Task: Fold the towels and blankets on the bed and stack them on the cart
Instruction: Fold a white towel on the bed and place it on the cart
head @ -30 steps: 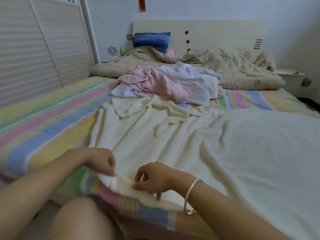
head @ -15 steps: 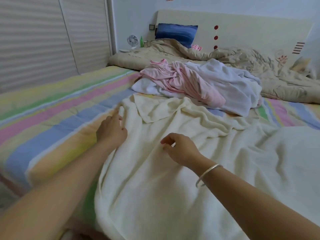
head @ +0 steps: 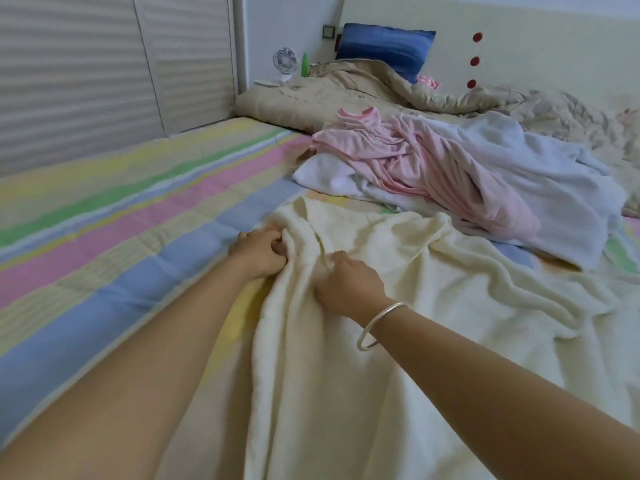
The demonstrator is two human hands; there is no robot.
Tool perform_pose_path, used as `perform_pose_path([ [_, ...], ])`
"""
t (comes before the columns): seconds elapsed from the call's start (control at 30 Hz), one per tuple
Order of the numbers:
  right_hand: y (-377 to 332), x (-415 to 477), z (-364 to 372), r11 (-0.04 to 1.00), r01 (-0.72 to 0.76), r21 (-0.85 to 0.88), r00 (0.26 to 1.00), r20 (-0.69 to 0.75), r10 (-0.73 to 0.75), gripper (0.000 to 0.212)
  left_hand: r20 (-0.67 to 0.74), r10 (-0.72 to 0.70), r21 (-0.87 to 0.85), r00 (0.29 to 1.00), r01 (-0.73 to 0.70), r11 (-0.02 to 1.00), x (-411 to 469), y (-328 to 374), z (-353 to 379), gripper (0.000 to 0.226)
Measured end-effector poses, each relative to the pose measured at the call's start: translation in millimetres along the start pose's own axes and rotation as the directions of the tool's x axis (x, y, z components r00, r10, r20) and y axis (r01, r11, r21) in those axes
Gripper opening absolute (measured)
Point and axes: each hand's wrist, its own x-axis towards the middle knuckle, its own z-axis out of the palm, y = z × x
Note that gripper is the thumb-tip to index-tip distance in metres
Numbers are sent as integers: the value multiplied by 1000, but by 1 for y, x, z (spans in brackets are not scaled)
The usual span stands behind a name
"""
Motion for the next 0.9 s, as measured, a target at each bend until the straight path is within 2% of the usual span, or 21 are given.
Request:
perform_pose_path([
  [0.1, -7, 12, -2, 998, -35, -53, 999, 16, 36, 27, -61, 48, -250, 997, -62, 966, 0, 0, -4, 30],
  [0.17, -9, 20, -1, 996, -28, -80, 1000, -5, 28, 19, -53, 27, -408, 998, -47, 912, -6, -3, -4, 30],
  [0.2, -9, 20, 0, 996, -26, -84, 1000, -19, 25, 20, -38, 8, -508, 999, -26, 861, -11, -4, -4, 25],
  [0.3, -6, 17, 5, 998, -49, -41, 996, -71, 46, 33, 13, -139, -797, 990, 94, 596, -27, -5, -11, 12],
  [0.33, -5, 15, 5, 997, -63, -37, 996, -67, 61, 36, 17, -188, -818, 982, 122, 563, -34, -7, -15, 12],
  [0.37, -3, 15, 5, 996, -77, -44, 996, -52, 75, 36, -9, -232, -811, 973, 129, 571, -39, -10, -19, 13],
  [0.43, -4, 14, 4, 992, -84, -90, 996, -31, 81, 21, -132, -313, -762, 941, 106, 639, -48, -25, -35, 14],
  [0.5, -10, 13, 3, 982, -87, -165, 995, -66, 77, 7, -199, -410, -746, 890, 134, 652, -55, -56, -60, 24],
  [0.57, -21, 12, 2, 975, -97, -202, 988, -136, 70, 8, -255, -484, -651, 837, 221, 726, -62, -90, -89, 31],
  [0.63, -36, 14, 4, 990, -86, -114, 977, -206, 61, 13, -346, -456, -348, 820, 340, 874, -80, -120, -113, 32],
  [0.67, -47, 17, 5, 997, -63, -42, 972, -230, 52, 18, -404, -420, -169, 813, 385, 907, -90, -133, -123, 34],
  [0.73, -77, 23, 9, 993, 9, 116, 973, -229, 18, 24, -482, -343, 72, 807, 426, 902, -109, -160, -135, 35],
  [0.8, -115, 29, 15, 963, 89, 254, 977, -210, -35, 27, -530, -272, 225, 803, 442, 868, -122, -187, -142, 34],
  [0.9, -154, 37, 20, 933, 211, 293, 967, -203, -155, 38, -530, -183, 377, 828, 424, 823, -128, -209, -142, 35],
])
